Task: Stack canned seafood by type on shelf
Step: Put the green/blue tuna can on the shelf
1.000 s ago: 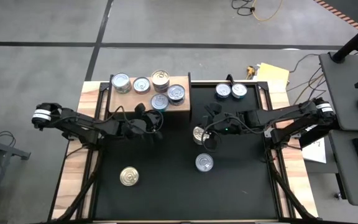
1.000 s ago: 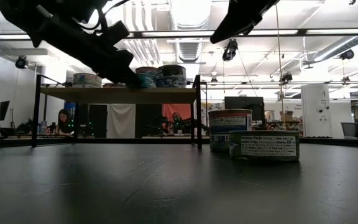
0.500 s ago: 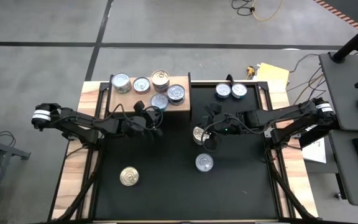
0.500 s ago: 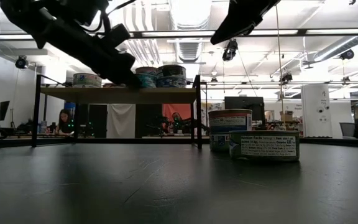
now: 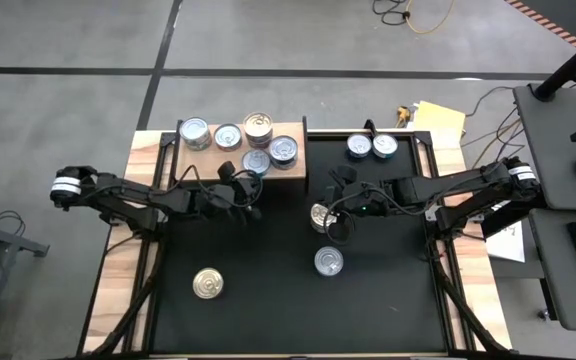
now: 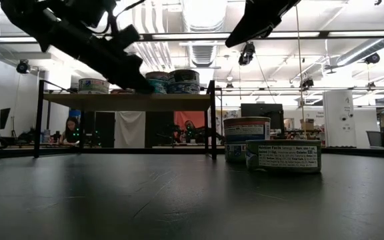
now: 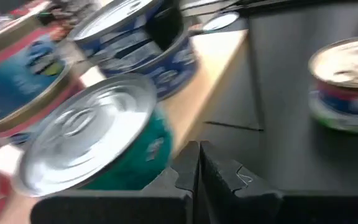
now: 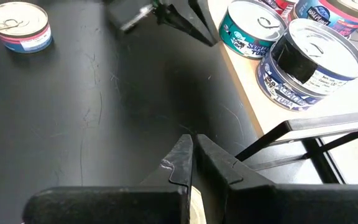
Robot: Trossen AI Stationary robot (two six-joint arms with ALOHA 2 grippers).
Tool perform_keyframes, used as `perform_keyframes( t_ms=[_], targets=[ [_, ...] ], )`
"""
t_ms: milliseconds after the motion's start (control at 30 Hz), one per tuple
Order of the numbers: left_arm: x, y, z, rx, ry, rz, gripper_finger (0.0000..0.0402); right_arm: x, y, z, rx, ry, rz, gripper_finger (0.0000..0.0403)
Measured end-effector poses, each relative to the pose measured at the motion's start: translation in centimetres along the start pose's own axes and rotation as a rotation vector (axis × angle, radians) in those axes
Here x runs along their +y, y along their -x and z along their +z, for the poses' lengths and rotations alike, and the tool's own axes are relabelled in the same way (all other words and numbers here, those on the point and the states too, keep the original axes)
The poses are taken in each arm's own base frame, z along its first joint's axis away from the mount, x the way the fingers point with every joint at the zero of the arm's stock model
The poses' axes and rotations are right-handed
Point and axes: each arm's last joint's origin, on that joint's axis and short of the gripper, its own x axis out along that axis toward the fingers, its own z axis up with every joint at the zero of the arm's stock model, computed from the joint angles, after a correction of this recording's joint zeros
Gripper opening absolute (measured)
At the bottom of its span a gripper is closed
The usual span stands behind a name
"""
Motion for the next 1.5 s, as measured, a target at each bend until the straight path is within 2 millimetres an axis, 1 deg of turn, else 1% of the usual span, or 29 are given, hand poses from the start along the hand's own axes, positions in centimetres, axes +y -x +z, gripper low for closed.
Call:
perform_keyframes(
  t_ms=[67,133,300,433,600,700,800,1033,1133,1300,1500],
  targets=[
    [-0.1,0.5,0.2,-0.008,0.014,-0.048,0.0,0.0,0.0,0.0,0.0,0.0,0.0,0.0013],
    [0.1,1.1,0.3,0.002,0.022,-0.048,0.0,0.0,0.0,0.0,0.0,-0.002,0.0,0.0013],
    [2.0,3.1,0.9,0.005,0.058,0.045,0.0,0.0,-0.1,-0.1,0.003,0.004,-0.001,0.0013],
    [3.2,4.7,1.4,-0.018,0.077,0.047,0.0,0.0,-0.1,0.0,-0.015,0.017,-0.001,0.0013],
    [4.1,5.6,1.1,0.015,0.054,0.055,0.0,0.0,-0.1,0.0,-0.015,0.036,-0.002,0.0013],
    [4.4,5.5,0.9,0.033,0.043,0.072,0.0,0.0,-0.1,0.0,-0.016,0.041,-0.001,0.0013],
    [4.5,4.8,0.6,0.06,0.015,0.09,0.0,0.0,-0.1,0.0,-0.015,0.041,-0.002,0.0013],
    [3.9,2.9,-0.1,0.112,-0.034,0.111,0.0,0.0,-0.1,0.0,-0.015,0.041,-0.002,0.0013],
    [3.6,2.2,-0.1,0.104,-0.031,0.121,0.0,0.0,-0.1,0.0,-0.015,0.041,-0.001,0.0013],
    [3.4,1.6,0.1,0.08,-0.051,0.126,0.0,0.0,-0.1,0.0,-0.015,0.041,-0.001,0.0013],
    [3.4,1.6,0.0,0.087,-0.044,0.129,0.0,0.0,-0.1,0.0,-0.014,0.041,-0.002,0.0013]
  ],
)
